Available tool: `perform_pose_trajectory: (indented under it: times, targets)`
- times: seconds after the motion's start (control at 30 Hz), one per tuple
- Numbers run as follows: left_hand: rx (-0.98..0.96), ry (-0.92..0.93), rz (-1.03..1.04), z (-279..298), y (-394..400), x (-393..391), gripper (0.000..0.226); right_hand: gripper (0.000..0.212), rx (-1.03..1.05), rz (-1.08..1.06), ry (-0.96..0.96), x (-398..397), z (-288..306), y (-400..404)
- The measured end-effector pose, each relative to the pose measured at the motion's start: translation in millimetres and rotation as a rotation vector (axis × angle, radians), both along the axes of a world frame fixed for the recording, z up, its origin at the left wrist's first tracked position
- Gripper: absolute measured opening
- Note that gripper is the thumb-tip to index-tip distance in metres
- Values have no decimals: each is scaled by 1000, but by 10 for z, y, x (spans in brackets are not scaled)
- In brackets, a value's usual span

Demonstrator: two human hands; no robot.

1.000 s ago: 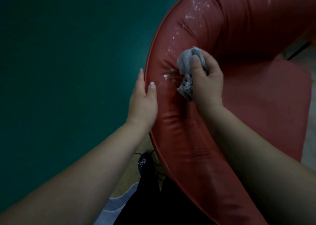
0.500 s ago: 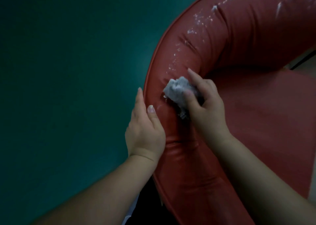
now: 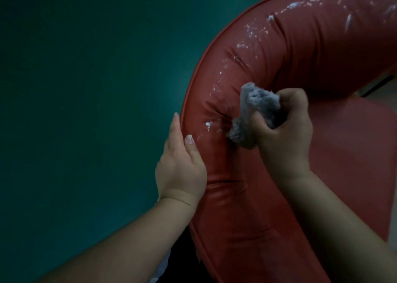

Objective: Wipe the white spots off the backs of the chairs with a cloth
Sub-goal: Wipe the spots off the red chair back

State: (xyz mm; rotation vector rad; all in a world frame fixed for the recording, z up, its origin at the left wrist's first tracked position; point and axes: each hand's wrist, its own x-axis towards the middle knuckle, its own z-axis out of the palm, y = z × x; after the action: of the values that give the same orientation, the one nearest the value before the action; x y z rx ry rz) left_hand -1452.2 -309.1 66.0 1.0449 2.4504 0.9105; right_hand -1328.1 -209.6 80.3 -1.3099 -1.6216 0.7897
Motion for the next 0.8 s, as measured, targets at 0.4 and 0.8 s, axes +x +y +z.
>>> perform_pose_trajectory:
  times: [0.4,0.8]
  targets:
    - [10,10,0,-7,-6,-1,59,33,-64,220,-115,-64,-180,-89]
    - [8,14,1,-9,-4,-1,59,42,-192,266,-11,-141,-457,-215]
